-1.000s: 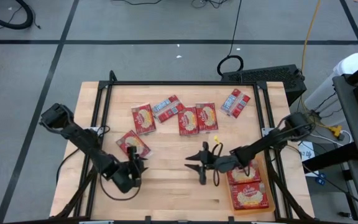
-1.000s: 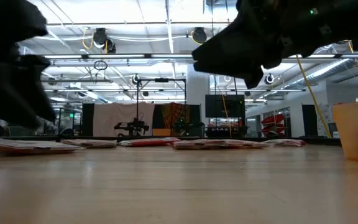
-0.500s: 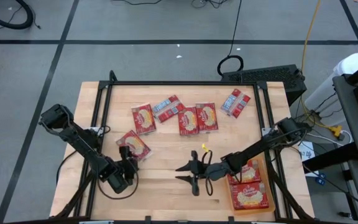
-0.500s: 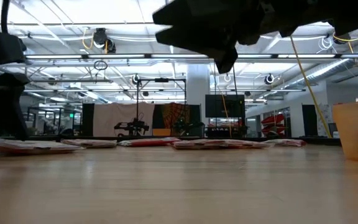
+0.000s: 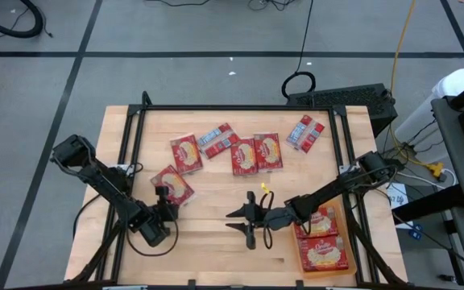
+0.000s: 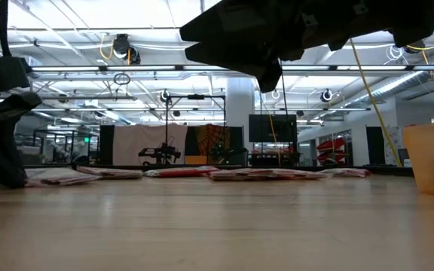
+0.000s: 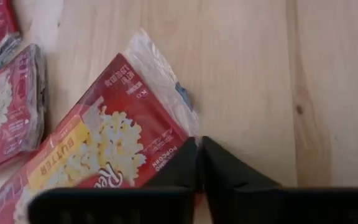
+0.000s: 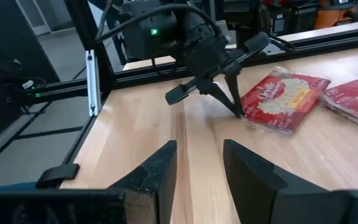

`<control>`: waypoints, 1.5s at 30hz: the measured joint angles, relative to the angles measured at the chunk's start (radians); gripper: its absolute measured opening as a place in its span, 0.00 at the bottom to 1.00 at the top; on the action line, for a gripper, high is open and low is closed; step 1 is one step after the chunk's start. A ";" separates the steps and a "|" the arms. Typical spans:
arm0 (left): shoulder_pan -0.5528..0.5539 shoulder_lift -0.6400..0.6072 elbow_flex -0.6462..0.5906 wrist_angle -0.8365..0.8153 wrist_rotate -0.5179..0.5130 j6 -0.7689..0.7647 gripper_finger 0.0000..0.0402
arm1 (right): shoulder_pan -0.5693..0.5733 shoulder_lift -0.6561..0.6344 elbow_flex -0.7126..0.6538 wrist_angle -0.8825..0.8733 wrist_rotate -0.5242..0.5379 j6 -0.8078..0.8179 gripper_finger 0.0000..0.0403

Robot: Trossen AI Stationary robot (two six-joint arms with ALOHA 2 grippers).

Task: Sort popcorn bags into baskets
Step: Put the popcorn pack into the orange bin

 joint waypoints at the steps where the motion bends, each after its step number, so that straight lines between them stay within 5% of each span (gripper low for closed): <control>1: 0.001 0.000 0.001 0.013 0.000 0.020 0.03 | -0.001 0.000 0.000 0.001 0.000 0.004 0.31; 12: -0.031 0.004 0.221 0.067 -0.008 0.386 0.01 | -0.004 0.000 0.015 -0.023 0.052 0.136 0.31; 16: -0.045 0.002 0.259 0.130 0.102 0.453 0.02 | -0.013 0.000 0.067 -0.090 0.048 0.152 0.31; 26: -0.140 0.002 0.254 -0.065 0.222 -0.187 0.30 | -0.014 0.000 0.084 -0.107 0.021 0.102 0.31; 33: -0.174 0.002 0.253 -0.080 0.096 -0.669 0.51 | -0.013 0.000 0.084 -0.128 -0.006 0.071 0.31; 40: -0.165 0.002 0.171 0.273 -0.107 -0.722 0.67 | -0.023 0.000 0.084 -0.151 -0.005 0.010 0.31; 45: -0.127 0.024 0.095 0.371 -0.176 -0.696 0.74 | -0.018 0.000 0.084 -0.144 -0.005 0.001 0.31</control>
